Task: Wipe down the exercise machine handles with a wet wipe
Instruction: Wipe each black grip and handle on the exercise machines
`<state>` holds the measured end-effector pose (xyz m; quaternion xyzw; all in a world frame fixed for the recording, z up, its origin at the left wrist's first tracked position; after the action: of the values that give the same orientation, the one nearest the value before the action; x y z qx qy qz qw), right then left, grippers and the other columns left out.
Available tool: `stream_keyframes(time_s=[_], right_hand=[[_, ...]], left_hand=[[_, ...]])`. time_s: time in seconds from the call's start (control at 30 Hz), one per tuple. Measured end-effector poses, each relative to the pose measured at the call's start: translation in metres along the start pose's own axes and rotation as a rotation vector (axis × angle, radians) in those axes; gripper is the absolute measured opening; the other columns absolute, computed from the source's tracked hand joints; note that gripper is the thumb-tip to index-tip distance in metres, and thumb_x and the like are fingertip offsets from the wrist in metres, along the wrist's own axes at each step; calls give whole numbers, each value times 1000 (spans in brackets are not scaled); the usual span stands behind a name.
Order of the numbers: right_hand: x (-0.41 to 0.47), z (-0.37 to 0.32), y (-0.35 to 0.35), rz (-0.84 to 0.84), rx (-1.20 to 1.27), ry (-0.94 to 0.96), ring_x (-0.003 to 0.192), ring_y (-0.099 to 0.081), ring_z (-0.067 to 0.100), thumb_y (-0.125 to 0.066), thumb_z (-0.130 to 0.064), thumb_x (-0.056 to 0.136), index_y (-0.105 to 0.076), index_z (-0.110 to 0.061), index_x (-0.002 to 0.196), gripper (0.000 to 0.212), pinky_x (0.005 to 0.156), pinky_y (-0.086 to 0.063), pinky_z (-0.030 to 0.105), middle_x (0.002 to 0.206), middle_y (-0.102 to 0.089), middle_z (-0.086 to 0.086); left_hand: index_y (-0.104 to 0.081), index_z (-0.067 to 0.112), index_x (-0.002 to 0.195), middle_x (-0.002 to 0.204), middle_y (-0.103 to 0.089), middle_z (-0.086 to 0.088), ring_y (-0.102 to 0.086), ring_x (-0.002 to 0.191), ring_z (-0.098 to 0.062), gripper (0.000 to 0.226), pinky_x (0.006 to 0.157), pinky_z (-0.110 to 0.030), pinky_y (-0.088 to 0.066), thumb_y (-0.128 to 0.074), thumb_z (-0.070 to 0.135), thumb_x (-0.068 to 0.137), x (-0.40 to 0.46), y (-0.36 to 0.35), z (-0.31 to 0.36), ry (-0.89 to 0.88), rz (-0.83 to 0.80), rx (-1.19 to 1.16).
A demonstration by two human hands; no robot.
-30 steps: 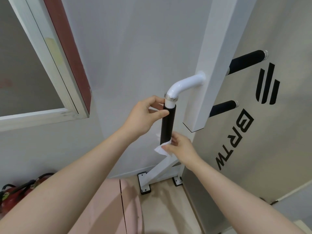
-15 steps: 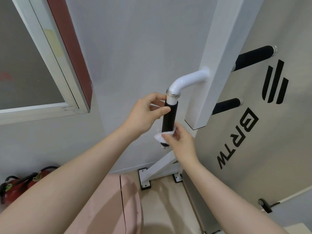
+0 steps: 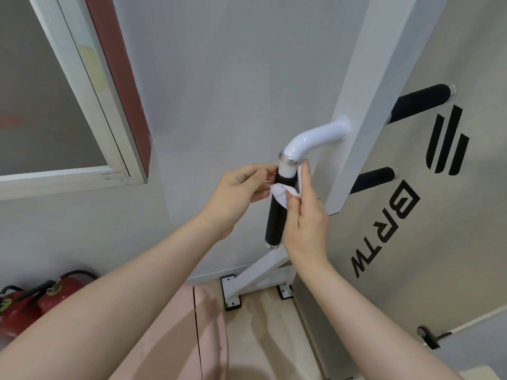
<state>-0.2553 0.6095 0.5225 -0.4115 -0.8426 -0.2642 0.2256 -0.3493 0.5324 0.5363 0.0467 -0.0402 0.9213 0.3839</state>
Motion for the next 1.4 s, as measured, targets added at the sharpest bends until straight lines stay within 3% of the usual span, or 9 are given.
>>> stream_keyframes(time_s=[0.13, 0.27, 0.4, 0.53, 0.67, 0.77, 0.97, 1.2, 1.4], right_hand=[[-16, 8, -2, -140, -220, 299, 126, -18, -24, -23, -20, 102, -21, -31, 146, 45, 100, -15, -2, 153, -17, -12], [-42, 24, -9, -320, -635, 795, 128, -41, 12, -25, -5, 100, -39, -17, 138, 42, 109, -31, 29, 145, -41, -5], [-24, 16, -1, -410, -1010, 1260, 124, -52, 22, -50, -4, 89, -59, -3, 121, 33, 110, -26, 36, 128, -60, 10], [-6, 10, 5, -340, -1092, 1285, 126, -49, 21, -58, -6, 85, -58, -2, 123, 38, 112, -25, 37, 130, -57, 11], [-38, 40, -9, -629, -1231, 1367, 124, -52, 22, -63, -12, 80, -62, -6, 120, 41, 117, -9, 39, 128, -60, 9], [-12, 16, -9, -478, -1189, 1295, 117, -58, 23, -62, -9, 81, -65, -3, 113, 32, 112, -21, 38, 118, -66, 11], [-47, 39, -25, -679, -1245, 1304, 107, -63, 24, 0, 4, 94, -74, -8, 99, 75, 109, -27, 39, 105, -72, 8], [2, 7, -4, -313, -1069, 1234, 124, -51, 26, -63, -7, 84, -62, -1, 117, 33, 111, -29, 39, 125, -60, 14], [-42, 55, -14, -703, -1243, 1359, 133, -40, 21, -39, -10, 88, -51, -7, 132, 45, 115, -2, 39, 143, -41, 8]], left_hand=[[-65, 13, 101, 95, -69, 1, -68, 86, -12, 31, 85, -24, -54, -35, 17, 99, -1, 3, -9, 83, -55, -121], [-65, 12, 104, 103, -69, -3, -67, 93, -17, 33, 85, -26, -53, -34, 21, 99, -5, 3, -8, 86, -122, -120], [-64, 10, 105, 105, -67, -5, -66, 93, -16, 34, 84, -23, -52, -31, 19, 100, -4, 0, -4, 79, -143, -97], [-63, 9, 110, 107, -65, -6, -64, 96, -15, 37, 94, -28, -46, -30, 24, 100, -1, 2, -4, 64, -104, -64], [-64, 22, 110, 113, -67, 5, -58, 113, -8, 37, 103, -30, -36, -28, 27, 101, -7, 3, -1, 25, -102, 65], [-63, 23, 111, 116, -64, 9, -52, 118, -3, 37, 108, -30, -31, -28, 27, 101, -9, 2, 1, 10, -90, 105], [-65, 25, 108, 114, -65, 13, -53, 114, 4, 38, 105, -27, -31, -28, 26, 101, -13, 0, 5, -32, -65, 153], [-65, 27, 98, 99, -65, 18, -57, 100, 9, 32, 98, -19, -38, -33, 20, 100, -11, 0, 3, -35, -14, 83], [-62, 24, 98, 103, -66, 6, -63, 102, -12, 23, 92, -29, -47, -41, 16, 98, -8, -4, -1, 5, -47, 65]])
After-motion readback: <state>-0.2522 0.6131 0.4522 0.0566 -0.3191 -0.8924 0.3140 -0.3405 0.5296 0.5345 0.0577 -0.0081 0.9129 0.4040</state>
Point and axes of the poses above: each hand's wrist, its own x-axis towards the middle knuckle, its own y-axis out of the back of the hand, z = x × y, the point moved 6 cm from there along x, towards the middle knuckle
